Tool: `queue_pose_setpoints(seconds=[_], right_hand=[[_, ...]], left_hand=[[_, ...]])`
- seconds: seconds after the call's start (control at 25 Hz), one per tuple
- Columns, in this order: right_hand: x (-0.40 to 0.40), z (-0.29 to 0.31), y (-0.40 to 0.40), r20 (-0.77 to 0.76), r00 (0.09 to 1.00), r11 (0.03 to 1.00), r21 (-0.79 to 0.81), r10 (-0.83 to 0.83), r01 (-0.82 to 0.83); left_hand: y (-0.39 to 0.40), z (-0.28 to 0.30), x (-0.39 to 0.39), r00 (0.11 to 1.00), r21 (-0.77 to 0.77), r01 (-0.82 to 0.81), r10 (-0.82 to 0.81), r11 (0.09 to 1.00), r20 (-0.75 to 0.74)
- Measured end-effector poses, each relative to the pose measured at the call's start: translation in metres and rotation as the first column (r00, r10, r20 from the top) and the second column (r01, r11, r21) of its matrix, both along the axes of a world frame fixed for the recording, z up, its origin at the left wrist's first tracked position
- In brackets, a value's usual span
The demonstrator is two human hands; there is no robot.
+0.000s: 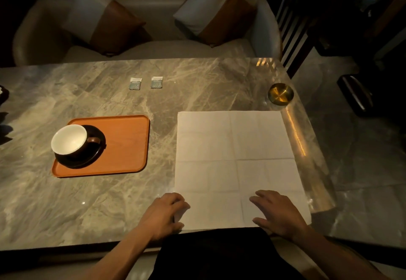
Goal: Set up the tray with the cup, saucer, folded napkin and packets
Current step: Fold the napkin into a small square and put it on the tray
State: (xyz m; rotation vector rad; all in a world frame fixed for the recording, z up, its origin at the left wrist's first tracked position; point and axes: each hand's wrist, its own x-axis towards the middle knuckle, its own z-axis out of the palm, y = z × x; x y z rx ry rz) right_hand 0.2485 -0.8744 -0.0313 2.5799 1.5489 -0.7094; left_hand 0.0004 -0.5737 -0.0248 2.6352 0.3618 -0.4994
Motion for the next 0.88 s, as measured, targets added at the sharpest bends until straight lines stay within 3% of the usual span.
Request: queue_pose_setpoints(seconds=[0.2, 0.64, 0.88], right_hand=[[0.033, -0.001, -0.058, 0.014, 1.0, 0.999, 0.028, 0.028, -0.028], [0.048, -0.007, -0.097, 0.16, 0.987, 0.933, 0.357, -0.009, -0.05], [0.069, -0.002, -0.096, 0.055, 0.996, 0.92, 0.391, -0.067, 0.04]], left_hand=[[-0.022, -0.012, -0.014, 0.998, 0.092, -0.035, 0.031, 0.995, 0.048], [-0.049, -0.005, -0.022, 0.995, 0.269, 0.016, -0.041, 0.963, 0.086], [-0.058, -0.005, -0.034, 0.989, 0.244, 0.016, -0.051, 0.97, 0.139]])
